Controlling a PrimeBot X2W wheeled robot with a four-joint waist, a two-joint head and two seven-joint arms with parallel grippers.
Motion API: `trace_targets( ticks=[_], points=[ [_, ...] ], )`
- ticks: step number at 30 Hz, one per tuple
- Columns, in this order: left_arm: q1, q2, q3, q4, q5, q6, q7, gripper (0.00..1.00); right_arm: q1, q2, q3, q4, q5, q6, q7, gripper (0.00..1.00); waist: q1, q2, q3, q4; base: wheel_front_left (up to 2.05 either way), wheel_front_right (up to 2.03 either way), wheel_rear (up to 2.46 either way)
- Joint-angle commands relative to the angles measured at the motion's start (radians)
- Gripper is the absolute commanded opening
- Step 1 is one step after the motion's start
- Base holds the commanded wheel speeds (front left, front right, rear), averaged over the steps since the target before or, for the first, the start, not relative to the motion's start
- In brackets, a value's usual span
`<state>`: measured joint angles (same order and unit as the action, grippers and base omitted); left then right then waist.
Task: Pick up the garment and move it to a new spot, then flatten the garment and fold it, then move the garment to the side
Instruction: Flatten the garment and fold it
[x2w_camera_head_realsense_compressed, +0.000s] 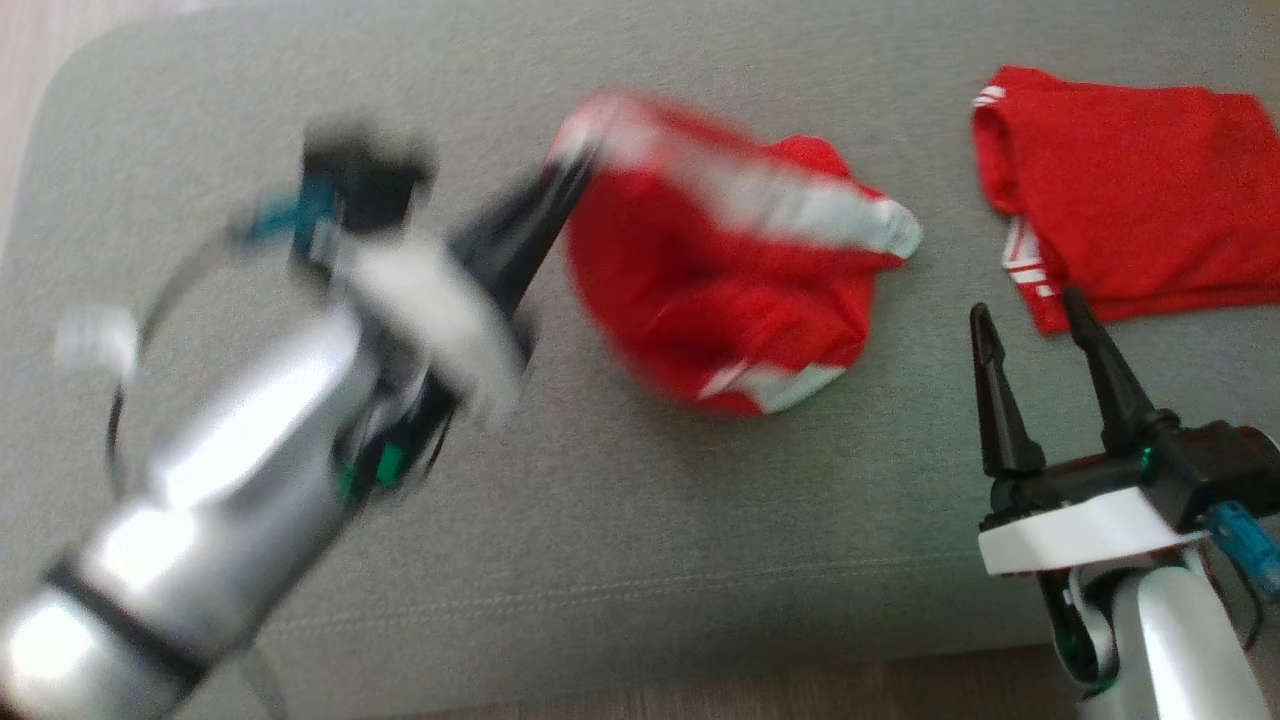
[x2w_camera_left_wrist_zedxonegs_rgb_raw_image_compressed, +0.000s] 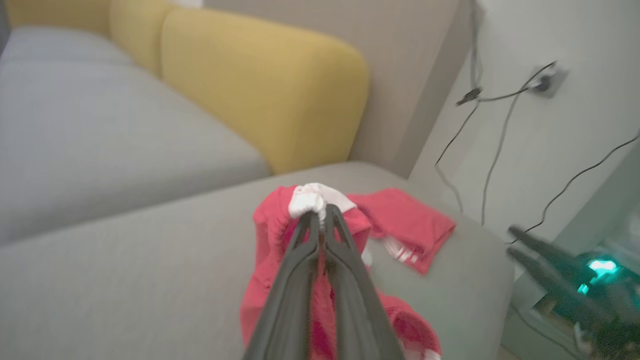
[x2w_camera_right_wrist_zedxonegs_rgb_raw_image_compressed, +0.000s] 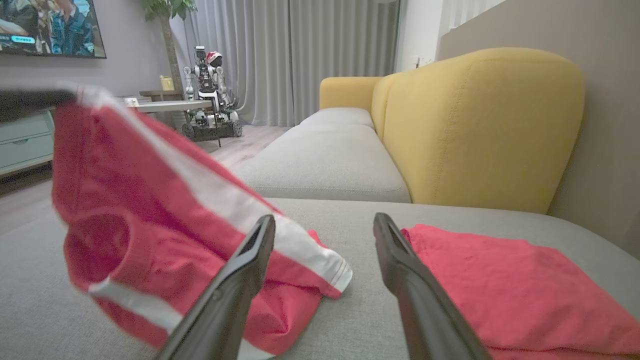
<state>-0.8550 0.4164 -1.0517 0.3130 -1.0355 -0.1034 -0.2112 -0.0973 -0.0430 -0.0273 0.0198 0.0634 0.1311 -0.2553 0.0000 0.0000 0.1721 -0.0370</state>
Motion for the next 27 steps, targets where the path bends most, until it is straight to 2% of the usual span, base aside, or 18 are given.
trace_targets(
  ticks=[1, 6, 8, 11, 13, 19, 27],
  points=[
    [0.023, 0.059, 0.040, -0.034, 0.002, 0.015, -0.023, 0.00, -0.013, -0.007, 0.026, -0.031, -0.016, 0.000, -0.006, 1.00, 0.0000, 0.0000, 0.021, 0.024, 0.00, 0.00, 0.00],
    [0.191, 0.131, 0.086, -0.058, 0.027, 0.064, -0.048, 0.00, 0.003, -0.007, 0.046, 0.014, -0.004, 0.000, -0.006, 1.00, 0.0000, 0.0000, 0.048, 0.062, 0.00, 0.00, 0.00],
    [0.239, 0.147, 0.120, -0.069, 0.037, 0.071, -0.049, 0.00, -0.005, -0.007, 0.044, 0.042, 0.032, 0.000, -0.006, 1.00, 0.0000, 0.0000, 0.055, 0.073, 0.00, 0.00, 0.00],
    [0.299, 0.156, 0.179, -0.086, 0.060, 0.070, -0.050, 0.00, -0.043, -0.007, 0.048, 0.093, 0.027, 0.000, -0.006, 1.00, 0.0000, 0.0000, 0.065, 0.090, 0.00, 0.00, 0.00],
    [0.315, 0.156, 0.194, -0.088, 0.068, 0.067, -0.050, 0.00, -0.059, -0.007, 0.050, 0.118, 0.028, 0.000, -0.006, 1.00, 0.0000, 0.0000, 0.067, 0.096, 0.00, 0.00, 0.00],
    [0.368, 0.137, 0.262, -0.074, 0.117, 0.043, -0.050, 0.00, -0.184, -0.016, 0.080, 0.303, -0.018, 0.000, -0.006, 1.00, 0.0000, 0.0000, 0.074, 0.118, 0.00, 0.00, 0.00],
    [0.383, 0.098, 0.297, -0.042, 0.161, 0.013, -0.050, 0.00, -0.338, -0.036, 0.132, 0.509, -0.025, 0.000, -0.006, 1.00, 0.0000, 0.0000, 0.078, 0.138, 0.00, 0.00, 0.00]
  ],
)
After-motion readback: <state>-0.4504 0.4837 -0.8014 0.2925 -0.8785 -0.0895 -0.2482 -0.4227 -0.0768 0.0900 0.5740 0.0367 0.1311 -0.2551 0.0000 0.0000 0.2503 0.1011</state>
